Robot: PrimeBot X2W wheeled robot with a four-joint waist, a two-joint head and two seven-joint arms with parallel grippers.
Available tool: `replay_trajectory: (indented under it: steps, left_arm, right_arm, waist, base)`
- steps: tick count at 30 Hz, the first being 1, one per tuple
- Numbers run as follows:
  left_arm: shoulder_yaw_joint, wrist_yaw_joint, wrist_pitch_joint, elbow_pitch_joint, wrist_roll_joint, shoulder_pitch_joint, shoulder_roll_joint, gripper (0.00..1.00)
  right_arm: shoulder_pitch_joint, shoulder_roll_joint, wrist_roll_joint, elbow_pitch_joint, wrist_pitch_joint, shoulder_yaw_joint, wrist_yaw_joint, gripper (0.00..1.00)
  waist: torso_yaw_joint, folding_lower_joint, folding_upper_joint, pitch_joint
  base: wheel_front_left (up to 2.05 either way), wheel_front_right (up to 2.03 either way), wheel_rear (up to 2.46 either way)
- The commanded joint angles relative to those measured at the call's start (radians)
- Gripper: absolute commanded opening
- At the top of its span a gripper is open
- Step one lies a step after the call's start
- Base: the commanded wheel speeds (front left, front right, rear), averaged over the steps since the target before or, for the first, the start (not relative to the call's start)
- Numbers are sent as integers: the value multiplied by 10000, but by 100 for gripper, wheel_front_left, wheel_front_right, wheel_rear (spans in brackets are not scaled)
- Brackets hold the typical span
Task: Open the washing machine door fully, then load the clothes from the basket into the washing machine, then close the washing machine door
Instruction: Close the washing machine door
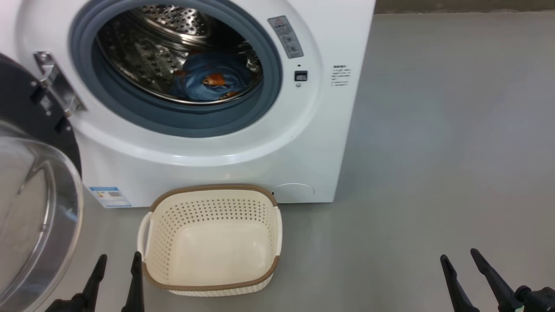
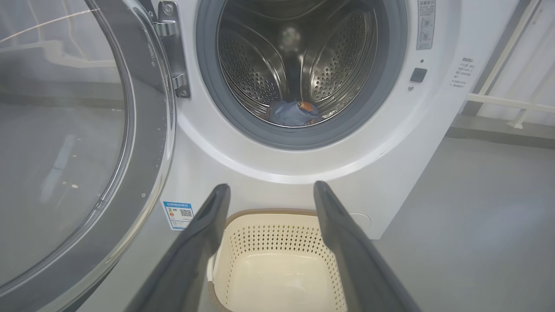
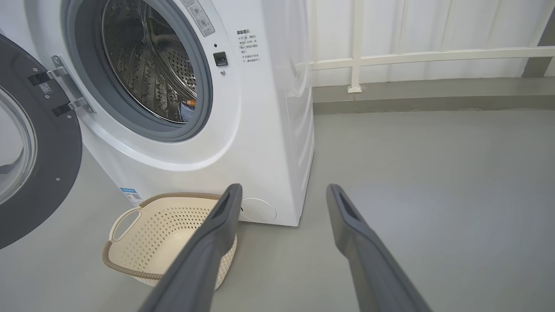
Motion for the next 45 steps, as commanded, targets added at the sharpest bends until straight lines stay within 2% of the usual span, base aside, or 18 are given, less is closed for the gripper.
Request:
replay_trajectory:
  steps: [1,11,21,34,45]
  left_arm:
    - [289,124,-65,-293,-90,-45,133,100]
    - [324,602,-65,-662,-746,263,133,100]
    - [406,738,-65,-769,-1001,450,133,100]
    - [269,1123,-65,-1097,-1493,690,133,100]
    - [318,1253,-65,-1232,-1611,899,133,100]
  right_arm:
    - [-100,-272,-42,-257,-48,259,27,100]
    - [-498,-557,-32,-231,-48,849,27,100]
    - [-832,-823,-11,-138,-48,1302,27,100]
    - [-1385,-941,2,42,-48,1993,27,100]
    - [-1563,-900,17,171,-48,2208,27,100]
  waist:
    - [261,0,0,10]
    - [1719,0,0,71]
    - [3058,0,0,43]
    - [4104,0,0,-20]
    - [4752,0,0,-216]
  base:
    - [0,0,0]
    - [0,0,0]
    - [0,0,0]
    - [0,0,0]
    - [0,0,0]
